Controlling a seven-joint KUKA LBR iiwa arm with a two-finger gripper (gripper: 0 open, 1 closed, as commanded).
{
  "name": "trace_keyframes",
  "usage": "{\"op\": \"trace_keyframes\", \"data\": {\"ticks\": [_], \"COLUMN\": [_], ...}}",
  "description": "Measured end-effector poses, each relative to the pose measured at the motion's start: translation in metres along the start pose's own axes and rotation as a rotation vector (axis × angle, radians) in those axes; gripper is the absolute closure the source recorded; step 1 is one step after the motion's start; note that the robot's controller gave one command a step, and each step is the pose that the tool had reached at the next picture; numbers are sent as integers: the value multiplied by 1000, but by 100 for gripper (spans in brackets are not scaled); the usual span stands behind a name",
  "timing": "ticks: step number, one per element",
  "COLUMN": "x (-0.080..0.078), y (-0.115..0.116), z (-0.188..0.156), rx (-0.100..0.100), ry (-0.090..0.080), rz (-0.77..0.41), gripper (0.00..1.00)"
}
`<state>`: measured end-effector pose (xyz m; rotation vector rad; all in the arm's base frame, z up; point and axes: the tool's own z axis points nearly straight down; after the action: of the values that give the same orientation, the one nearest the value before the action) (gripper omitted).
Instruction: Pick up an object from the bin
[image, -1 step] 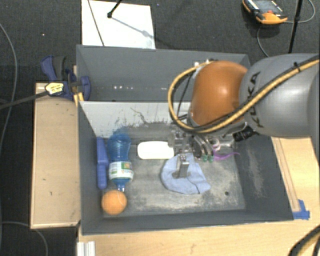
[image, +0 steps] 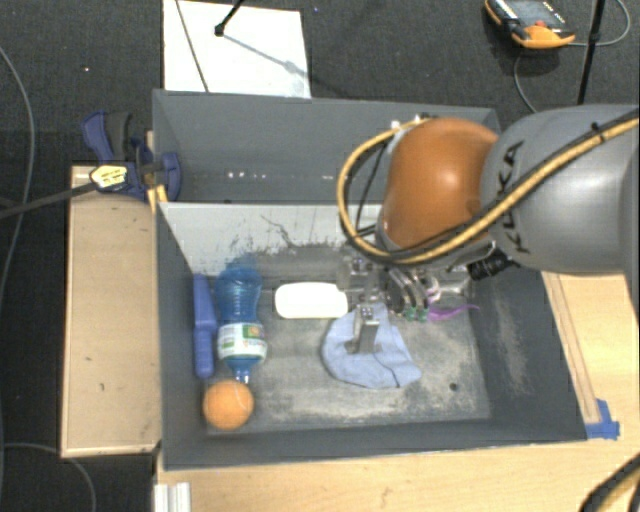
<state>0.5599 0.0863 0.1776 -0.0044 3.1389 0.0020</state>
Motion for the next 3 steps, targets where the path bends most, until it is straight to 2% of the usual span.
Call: {"op": "trace_keyframes", "data": {"ticks": [1,2,3], "x": [26,37,26], "y": [-5,-7,-30], "z": [39,57,107], "rx": [0,1,-1], "ry": [-1,6,-3], "rz": [-13,-25,-96], "gripper": [0,0,100]}}
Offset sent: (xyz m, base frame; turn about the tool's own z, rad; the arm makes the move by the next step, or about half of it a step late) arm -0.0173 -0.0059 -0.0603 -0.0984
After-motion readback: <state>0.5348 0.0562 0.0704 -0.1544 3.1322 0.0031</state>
